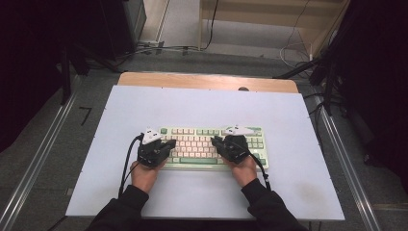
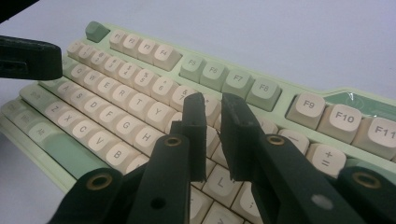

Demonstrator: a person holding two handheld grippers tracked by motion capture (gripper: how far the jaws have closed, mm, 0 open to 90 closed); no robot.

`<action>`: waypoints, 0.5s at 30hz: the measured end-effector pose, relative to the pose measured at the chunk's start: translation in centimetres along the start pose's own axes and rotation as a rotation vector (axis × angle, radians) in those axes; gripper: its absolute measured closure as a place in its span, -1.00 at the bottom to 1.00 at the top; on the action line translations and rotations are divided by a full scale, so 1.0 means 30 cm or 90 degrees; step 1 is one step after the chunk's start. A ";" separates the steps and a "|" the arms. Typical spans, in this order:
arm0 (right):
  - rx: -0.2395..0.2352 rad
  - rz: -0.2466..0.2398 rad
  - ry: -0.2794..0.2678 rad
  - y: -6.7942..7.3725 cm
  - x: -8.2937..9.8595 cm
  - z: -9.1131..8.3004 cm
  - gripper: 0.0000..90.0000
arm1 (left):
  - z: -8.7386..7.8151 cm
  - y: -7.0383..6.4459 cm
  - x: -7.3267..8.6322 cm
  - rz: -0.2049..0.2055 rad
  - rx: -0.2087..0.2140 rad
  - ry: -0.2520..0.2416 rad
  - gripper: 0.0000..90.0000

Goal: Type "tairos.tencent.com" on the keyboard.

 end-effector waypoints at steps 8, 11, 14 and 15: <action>0.006 0.001 -0.004 -0.013 0.005 -0.010 0.94 | 0.015 -0.006 -0.007 0.000 0.004 0.001 1.00; 0.003 0.003 -0.004 -0.019 0.007 -0.014 0.94 | 0.026 -0.010 -0.012 0.000 0.007 0.003 1.00; 0.005 0.003 -0.004 -0.023 0.010 -0.017 0.94 | 0.039 -0.017 -0.021 0.002 0.010 0.001 1.00; 0.005 0.004 -0.003 -0.024 0.010 -0.018 0.94 | 0.044 -0.021 -0.024 0.002 0.012 0.001 1.00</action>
Point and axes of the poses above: each handheld gripper's, and its own axes: z roughly forward along the jaws, x roughly out of its underside, y roughly to its left, the point moved 3 cm from there along z, roughly forward along the jaws, and after that the axes turned 15 degrees about x, right-handed, at the moved point
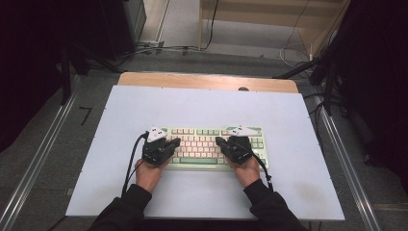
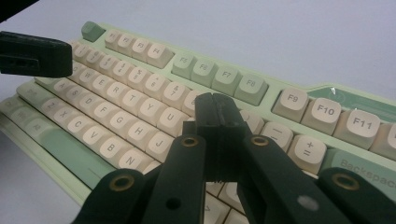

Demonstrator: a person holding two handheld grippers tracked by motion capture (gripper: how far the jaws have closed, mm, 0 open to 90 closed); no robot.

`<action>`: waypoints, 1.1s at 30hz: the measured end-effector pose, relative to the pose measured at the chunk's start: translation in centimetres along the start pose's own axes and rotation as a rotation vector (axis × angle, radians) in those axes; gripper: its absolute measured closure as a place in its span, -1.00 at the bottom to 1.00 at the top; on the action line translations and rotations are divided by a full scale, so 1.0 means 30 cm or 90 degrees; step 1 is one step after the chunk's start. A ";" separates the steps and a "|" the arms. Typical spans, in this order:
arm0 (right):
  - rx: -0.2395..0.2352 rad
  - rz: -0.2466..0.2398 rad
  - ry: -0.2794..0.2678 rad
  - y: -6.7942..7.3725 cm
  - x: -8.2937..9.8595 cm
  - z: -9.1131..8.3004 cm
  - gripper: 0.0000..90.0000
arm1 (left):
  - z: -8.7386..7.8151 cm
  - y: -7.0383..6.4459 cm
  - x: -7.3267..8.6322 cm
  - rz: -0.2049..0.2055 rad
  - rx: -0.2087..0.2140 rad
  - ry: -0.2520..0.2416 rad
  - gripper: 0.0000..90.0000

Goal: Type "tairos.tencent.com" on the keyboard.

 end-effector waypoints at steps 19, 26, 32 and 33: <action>0.004 0.007 -0.001 -0.016 0.002 -0.009 0.94 | 0.086 -0.014 -0.018 0.010 0.003 0.033 1.00; 0.004 0.008 -0.001 -0.017 0.002 -0.012 0.94 | 0.099 -0.004 -0.014 0.003 -0.002 0.040 1.00; 0.004 0.008 -0.001 -0.014 0.002 -0.010 0.94 | 0.105 -0.008 -0.019 0.005 -0.002 0.040 1.00; 0.004 0.007 -0.001 -0.014 0.003 -0.010 0.94 | 0.107 -0.008 -0.019 0.006 0.000 0.040 1.00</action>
Point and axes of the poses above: each handheld gripper's, and its own axes: z roughly forward along the jaws, x roughly out of its underside, y roughly to its left, the point moved 3 cm from there along z, roughly forward along the jaws, and after that the axes turned 15 degrees about x, right-handed, at the moved point
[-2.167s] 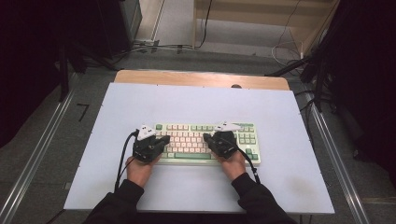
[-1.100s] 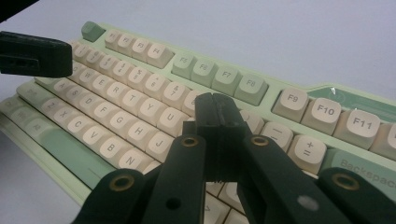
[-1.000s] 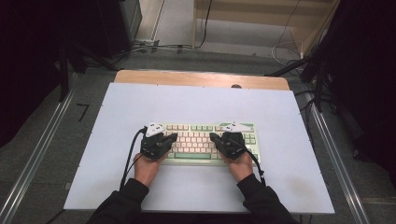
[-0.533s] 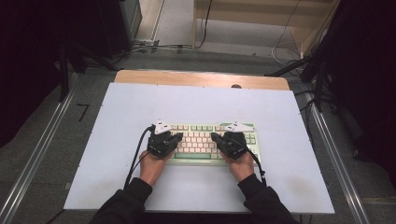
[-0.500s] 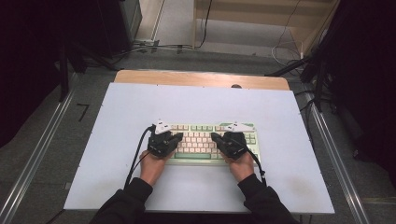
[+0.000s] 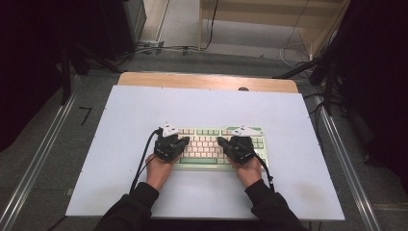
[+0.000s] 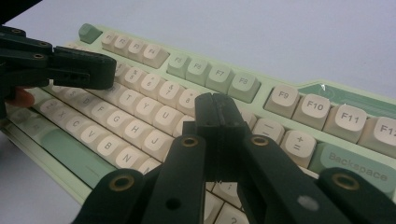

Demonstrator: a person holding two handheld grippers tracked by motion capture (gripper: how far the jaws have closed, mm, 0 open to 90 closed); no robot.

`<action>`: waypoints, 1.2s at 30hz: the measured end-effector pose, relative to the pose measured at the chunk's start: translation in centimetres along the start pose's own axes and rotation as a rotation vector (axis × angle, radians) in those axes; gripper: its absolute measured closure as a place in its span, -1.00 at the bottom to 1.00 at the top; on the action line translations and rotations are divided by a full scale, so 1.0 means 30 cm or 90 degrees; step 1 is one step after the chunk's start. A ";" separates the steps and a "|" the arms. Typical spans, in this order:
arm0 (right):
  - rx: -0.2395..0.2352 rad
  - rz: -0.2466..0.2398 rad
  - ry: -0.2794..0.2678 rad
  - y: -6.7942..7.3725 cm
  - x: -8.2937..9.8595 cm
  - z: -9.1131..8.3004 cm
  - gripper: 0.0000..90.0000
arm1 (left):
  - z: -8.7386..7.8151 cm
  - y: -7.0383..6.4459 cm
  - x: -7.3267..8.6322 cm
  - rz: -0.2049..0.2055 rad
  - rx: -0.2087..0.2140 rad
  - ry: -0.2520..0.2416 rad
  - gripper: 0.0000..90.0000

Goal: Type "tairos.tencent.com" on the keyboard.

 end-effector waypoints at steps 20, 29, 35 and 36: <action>0.000 -0.001 0.000 0.002 0.000 0.001 0.94 | 0.009 -0.001 0.002 -0.001 -0.002 0.010 1.00; 0.000 -0.002 0.000 0.003 0.000 0.001 0.94 | 0.017 0.000 0.009 -0.004 -0.003 0.019 1.00; 0.000 -0.002 0.000 0.002 0.001 0.001 0.94 | 0.013 -0.001 0.007 -0.005 0.001 0.015 1.00; 0.001 -0.001 0.001 0.003 0.001 0.001 0.94 | 0.010 -0.002 0.005 -0.004 0.004 0.009 1.00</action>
Point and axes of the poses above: each handheld gripper's, and its own axes: z roughly forward along the jaws, x roughly out of its underside, y roughly to its left, the point moved 3 cm from there along z, roughly forward along the jaws, and after that the axes turned 15 degrees about x, right-handed, at the moved point
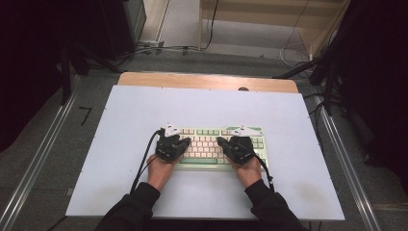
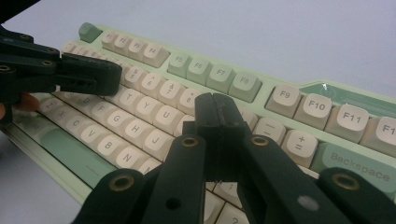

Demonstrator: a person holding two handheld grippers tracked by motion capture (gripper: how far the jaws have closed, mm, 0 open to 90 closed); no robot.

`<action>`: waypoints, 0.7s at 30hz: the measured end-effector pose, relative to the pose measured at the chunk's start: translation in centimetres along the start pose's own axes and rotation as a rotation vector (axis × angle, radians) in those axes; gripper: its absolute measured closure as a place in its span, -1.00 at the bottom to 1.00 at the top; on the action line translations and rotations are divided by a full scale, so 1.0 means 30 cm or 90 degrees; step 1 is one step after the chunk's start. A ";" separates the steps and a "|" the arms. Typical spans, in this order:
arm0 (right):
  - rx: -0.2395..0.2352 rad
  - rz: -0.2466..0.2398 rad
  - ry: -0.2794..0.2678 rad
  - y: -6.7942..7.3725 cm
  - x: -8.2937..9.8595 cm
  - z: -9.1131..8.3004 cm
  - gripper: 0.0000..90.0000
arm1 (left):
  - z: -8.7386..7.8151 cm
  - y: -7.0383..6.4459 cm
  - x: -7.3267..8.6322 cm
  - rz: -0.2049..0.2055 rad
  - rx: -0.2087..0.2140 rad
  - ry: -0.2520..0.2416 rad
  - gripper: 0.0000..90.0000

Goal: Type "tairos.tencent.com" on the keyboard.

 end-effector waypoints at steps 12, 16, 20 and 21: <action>0.000 -0.005 0.003 0.003 0.003 0.010 0.94 | -0.060 -0.016 -0.020 -0.003 0.017 -0.040 1.00; 0.004 -0.005 0.007 0.003 0.005 0.020 0.94 | -0.080 -0.018 -0.018 0.000 0.019 -0.042 1.00; 0.006 -0.005 0.012 0.003 0.007 0.033 0.94 | -0.097 -0.014 -0.012 0.000 0.019 -0.043 1.00; 0.007 -0.008 0.012 0.004 0.008 0.036 0.94 | -0.100 -0.013 -0.010 -0.002 0.020 -0.043 1.00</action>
Point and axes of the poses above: each handheld gripper's, and its own axes: z roughly forward along the jaws, x roughly out of its underside, y roughly to its left, the point moved 3 cm from there along z, roughly forward along the jaws, and after that the axes turned 15 degrees about x, right-handed, at the moved point
